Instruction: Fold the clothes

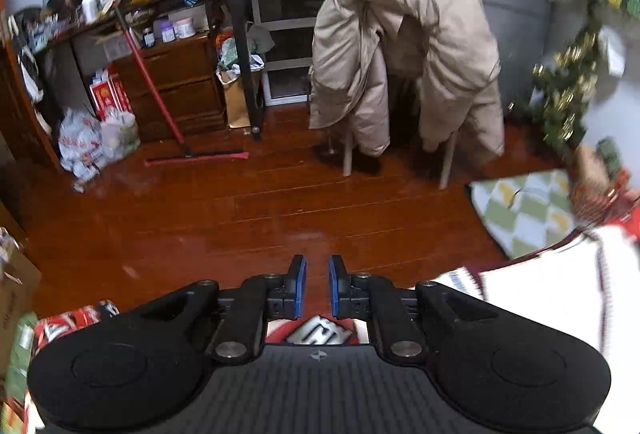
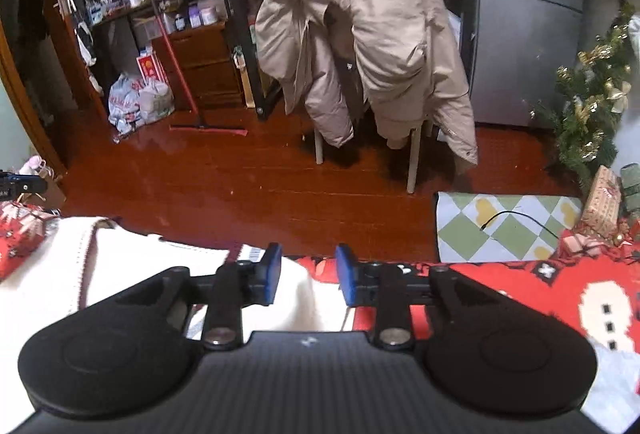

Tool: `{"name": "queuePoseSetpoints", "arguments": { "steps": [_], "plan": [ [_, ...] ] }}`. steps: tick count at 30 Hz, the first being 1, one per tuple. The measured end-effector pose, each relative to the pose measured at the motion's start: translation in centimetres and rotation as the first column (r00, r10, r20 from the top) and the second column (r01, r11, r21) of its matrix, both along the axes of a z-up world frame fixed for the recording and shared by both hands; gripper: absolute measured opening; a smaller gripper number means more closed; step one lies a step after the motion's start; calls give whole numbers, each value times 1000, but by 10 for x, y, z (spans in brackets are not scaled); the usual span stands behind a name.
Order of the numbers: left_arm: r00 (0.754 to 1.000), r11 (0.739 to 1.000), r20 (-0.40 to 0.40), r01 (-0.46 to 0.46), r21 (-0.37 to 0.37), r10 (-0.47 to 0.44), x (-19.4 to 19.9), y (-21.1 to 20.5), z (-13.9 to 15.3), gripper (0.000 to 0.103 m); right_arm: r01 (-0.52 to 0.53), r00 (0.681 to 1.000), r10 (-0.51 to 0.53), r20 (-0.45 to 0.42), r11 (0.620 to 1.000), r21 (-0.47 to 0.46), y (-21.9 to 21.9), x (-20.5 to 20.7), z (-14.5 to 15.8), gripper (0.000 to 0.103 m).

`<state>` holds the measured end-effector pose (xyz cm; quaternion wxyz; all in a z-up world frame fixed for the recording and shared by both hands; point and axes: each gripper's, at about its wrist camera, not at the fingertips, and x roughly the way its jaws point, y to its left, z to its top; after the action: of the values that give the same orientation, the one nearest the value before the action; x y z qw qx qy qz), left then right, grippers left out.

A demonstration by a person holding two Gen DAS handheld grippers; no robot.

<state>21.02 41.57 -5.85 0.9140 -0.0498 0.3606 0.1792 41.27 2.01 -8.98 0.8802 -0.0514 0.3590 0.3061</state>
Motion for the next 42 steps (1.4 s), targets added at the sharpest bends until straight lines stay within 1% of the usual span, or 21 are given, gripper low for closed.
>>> {"name": "queuePoseSetpoints", "arguments": {
  "steps": [2,3,4,5,6,7,8,11,13,17,18,21,22,24,27,28,32,34,36,40,42],
  "plan": [
    [1000,1000,20,5,-29,-4,-17,-7,14,13,-11,1000,11,8,1000,4,-5,-18,11,50],
    [1000,999,26,15,-44,-14,-27,-14,19,13,-16,1000,16,16,1000,2,-8,-31,17,54],
    [999,998,32,25,-58,-24,-36,-20,25,13,-20,1000,20,23,1000,-1,-10,-44,22,62],
    [998,996,41,42,-75,-39,-47,-29,29,13,-28,999,28,30,1000,1,-13,-61,26,69],
    [997,994,45,63,-87,-59,-59,-39,31,13,-36,999,36,36,999,3,-15,-77,29,73],
    [996,991,49,85,-100,-80,-70,-49,34,13,-44,998,44,43,999,6,-18,-94,33,80],
    [994,990,55,96,-104,-91,-82,-61,34,13,-50,998,49,42,999,8,-20,-111,35,87],
    [992,982,52,124,-145,-118,-117,-95,27,13,-72,997,71,38,997,9,-27,-170,35,99],
    [990,975,38,144,-168,-139,-137,-117,14,16,-84,995,84,54,996,-2,-30,-207,31,102],
    [995,977,-17,90,-196,-95,-166,-142,-23,17,-99,990,103,99,994,-42,-34,-276,10,102],
    [996,977,-31,74,-203,-82,-173,-145,-33,17,-88,992,92,90,995,-42,-37,-285,3,102],
    [996,986,-61,50,-158,-61,-193,-150,-56,17,-55,996,57,61,998,-42,-45,-310,-17,102],
    [997,987,-39,55,-152,-61,-201,-150,-59,18,-43,998,45,52,998,-42,-48,-318,-24,102],
    [998,991,-27,51,-127,-55,-215,-149,-60,19,-7,999,9,41,999,-43,-57,-326,-35,102],
    [1000,987,-9,19,-158,-21,-230,-139,-61,22,22,999,-21,41,999,-47,-69,-333,-47,102],
    [1000,989,-7,17,-150,-19,-235,-138,-61,22,32,999,-30,41,998,-48,-74,-336,-51,102],
    [1000,993,1,17,-117,-18,-251,-142,-62,23,29,997,-22,78,996,-84,-70,-344,-54,102],
    [1000,994,-3,12,-107,-12,-256,-147,-62,28,28,996,-20,89,995,-94,-69,-346,-54,102],
    [1000,993,0,9,-115,-9,-261,-149,-62,31,29,996,-20,90,995,-93,-68,-344,-54,102],
    [1000,991,5,7,-131,-6,-266,-150,-62,32,27,996,-19,91,995,-96,-66,-342,-53,102],
    [1000,987,4,-6,-161,6,-266,-145,-61,32,27,996,-18,90,995,-95,-67,-340,-53,102]
  ]
}}
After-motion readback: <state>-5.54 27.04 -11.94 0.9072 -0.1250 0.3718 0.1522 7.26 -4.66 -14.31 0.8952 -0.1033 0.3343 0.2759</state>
